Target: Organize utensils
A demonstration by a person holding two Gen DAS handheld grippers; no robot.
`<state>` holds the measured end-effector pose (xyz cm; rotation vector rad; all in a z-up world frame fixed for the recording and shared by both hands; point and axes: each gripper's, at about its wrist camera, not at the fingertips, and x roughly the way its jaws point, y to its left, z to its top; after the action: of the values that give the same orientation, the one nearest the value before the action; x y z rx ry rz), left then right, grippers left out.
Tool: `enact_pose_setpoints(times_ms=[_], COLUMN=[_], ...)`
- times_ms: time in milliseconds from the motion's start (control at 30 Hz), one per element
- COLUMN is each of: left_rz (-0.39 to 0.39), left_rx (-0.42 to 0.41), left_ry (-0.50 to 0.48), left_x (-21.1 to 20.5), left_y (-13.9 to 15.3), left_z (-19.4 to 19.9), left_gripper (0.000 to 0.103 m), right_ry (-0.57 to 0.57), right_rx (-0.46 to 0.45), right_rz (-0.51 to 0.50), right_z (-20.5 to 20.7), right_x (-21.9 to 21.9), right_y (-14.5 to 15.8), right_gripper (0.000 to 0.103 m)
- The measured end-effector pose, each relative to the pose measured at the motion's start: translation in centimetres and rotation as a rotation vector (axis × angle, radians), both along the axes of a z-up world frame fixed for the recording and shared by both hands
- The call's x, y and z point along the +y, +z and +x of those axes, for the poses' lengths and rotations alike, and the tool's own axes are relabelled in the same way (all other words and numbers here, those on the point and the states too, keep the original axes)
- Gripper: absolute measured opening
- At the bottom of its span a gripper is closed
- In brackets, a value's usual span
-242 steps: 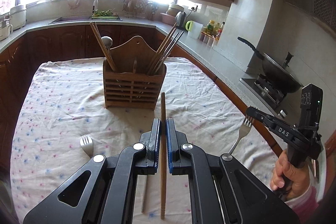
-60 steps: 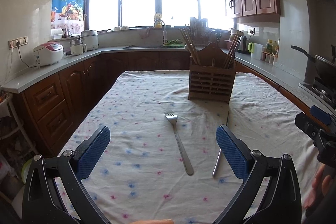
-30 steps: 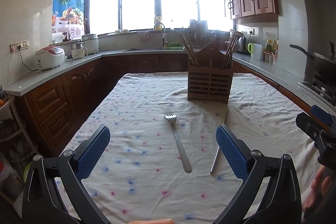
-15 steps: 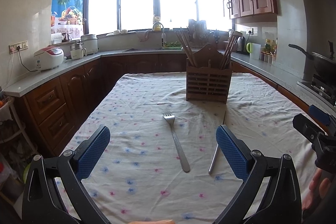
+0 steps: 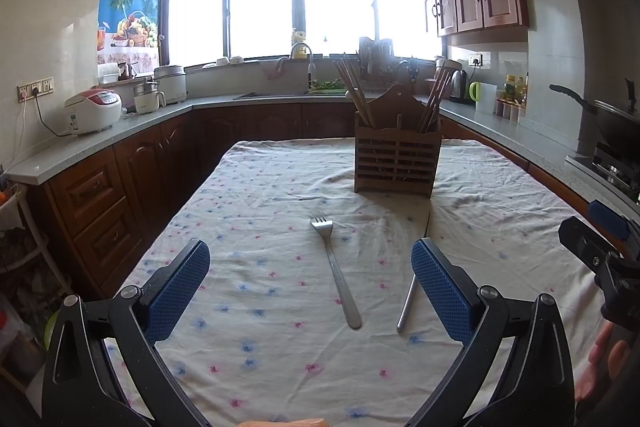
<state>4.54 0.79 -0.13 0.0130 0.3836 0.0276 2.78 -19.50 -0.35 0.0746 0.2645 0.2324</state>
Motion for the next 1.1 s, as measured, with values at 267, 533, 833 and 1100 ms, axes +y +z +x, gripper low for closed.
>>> enact_pose_setpoints(times_ms=[267, 533, 833, 1100], left_rz=[-0.003, -0.004, -0.007, -0.007], left_rx=[0.001, 0.003, 0.002, 0.001], left_ry=[0.006, 0.007, 0.008, 0.011], left_x=[0.05, 0.18, 0.19, 0.25], left_y=[0.01, 0.0, -0.04, -0.12], left_z=[0.03, 0.06, 0.04, 0.02], left_gripper=[0.103, 0.103, 0.103, 0.103], right_ry=[0.002, 0.006, 0.007, 0.008], right_rx=[0.001, 0.0, -0.001, -0.002], right_rz=[0.0, -0.001, 0.0, 0.0], right_z=[0.02, -0.01, 0.01, 0.0], right_x=[0.06, 0.22, 0.4, 0.46], right_y=[-0.03, -0.01, 0.03, 0.07], right_gripper=[0.103, 0.103, 0.103, 0.103])
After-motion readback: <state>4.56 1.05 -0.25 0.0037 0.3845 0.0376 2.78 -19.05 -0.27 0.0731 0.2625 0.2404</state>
